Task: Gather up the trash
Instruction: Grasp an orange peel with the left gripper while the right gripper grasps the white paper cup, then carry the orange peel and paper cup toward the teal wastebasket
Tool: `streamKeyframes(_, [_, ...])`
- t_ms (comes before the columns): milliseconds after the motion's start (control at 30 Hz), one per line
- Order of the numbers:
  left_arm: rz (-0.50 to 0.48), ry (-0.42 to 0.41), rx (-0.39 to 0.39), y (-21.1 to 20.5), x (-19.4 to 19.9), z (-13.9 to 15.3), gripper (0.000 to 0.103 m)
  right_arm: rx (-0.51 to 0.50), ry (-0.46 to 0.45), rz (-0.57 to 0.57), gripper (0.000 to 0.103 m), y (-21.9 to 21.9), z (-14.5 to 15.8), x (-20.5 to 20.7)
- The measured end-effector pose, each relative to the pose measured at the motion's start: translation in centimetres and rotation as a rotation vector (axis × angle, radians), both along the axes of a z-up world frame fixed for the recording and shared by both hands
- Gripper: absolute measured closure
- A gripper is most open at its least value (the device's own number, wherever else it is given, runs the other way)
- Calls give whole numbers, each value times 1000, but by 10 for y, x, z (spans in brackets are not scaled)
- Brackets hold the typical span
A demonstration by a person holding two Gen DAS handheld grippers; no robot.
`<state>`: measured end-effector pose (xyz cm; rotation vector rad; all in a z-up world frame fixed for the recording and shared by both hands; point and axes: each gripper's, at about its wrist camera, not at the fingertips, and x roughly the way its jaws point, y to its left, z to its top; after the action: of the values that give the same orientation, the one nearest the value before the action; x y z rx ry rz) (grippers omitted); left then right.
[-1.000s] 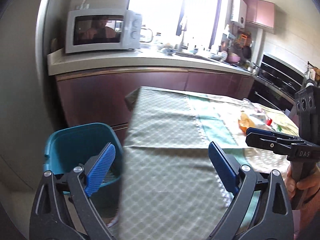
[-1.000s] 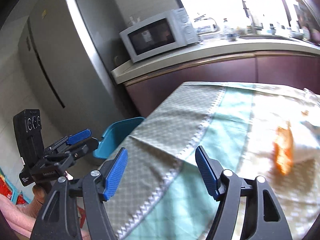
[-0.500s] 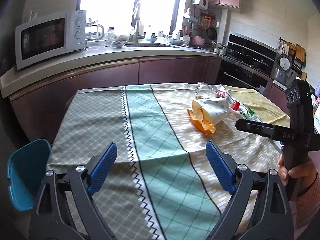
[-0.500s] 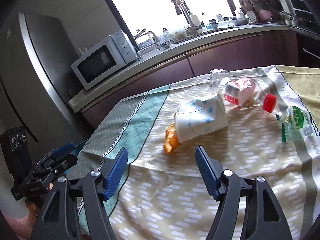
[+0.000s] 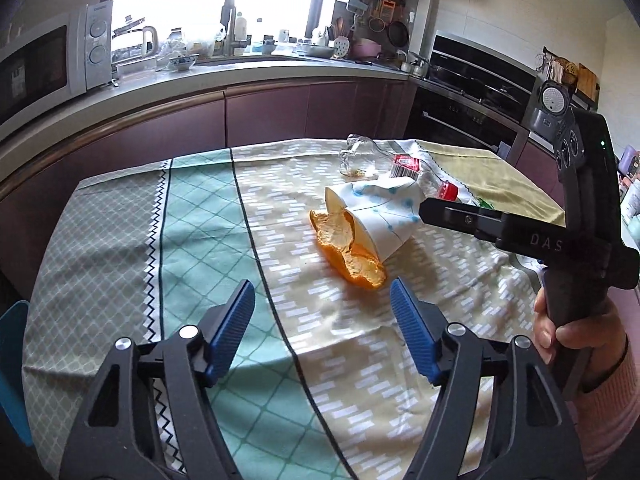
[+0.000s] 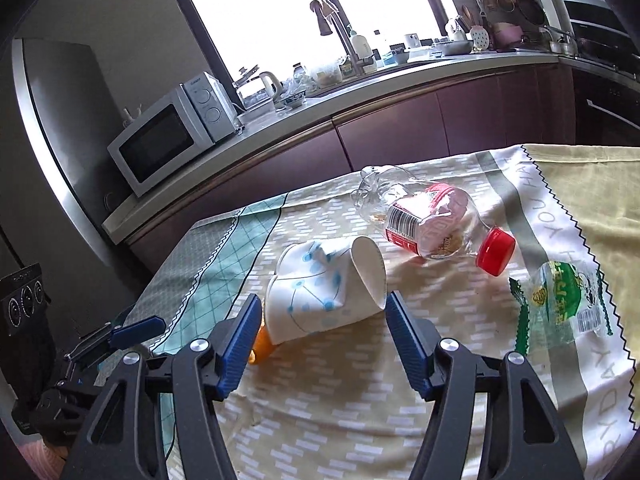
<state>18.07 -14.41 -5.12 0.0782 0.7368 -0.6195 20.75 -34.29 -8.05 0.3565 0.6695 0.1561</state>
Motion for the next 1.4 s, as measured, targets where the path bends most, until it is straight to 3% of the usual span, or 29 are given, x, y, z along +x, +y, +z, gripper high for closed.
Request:
streamKeyframes(533, [-15,128,6,-29,44,-25,67,8,21,12,52,-2,-6,26])
streamKeyframes(800, [-20,164,24,-39,62,-30,73,24,39,1,57,-6,-11,31])
streamKeyframes(1033, [-26,227,6,-43,76,-39,87,63,51,6,77,-12,-17,32])
streamKeyframes(1133, [-25,226,10,-44,79,-41,91,76,45,3,82,-16,-17,30])
streamKeyframes(1400, [-14,182,27,-43,72,-38,95,87,21,-15,83,-22,-13,22])
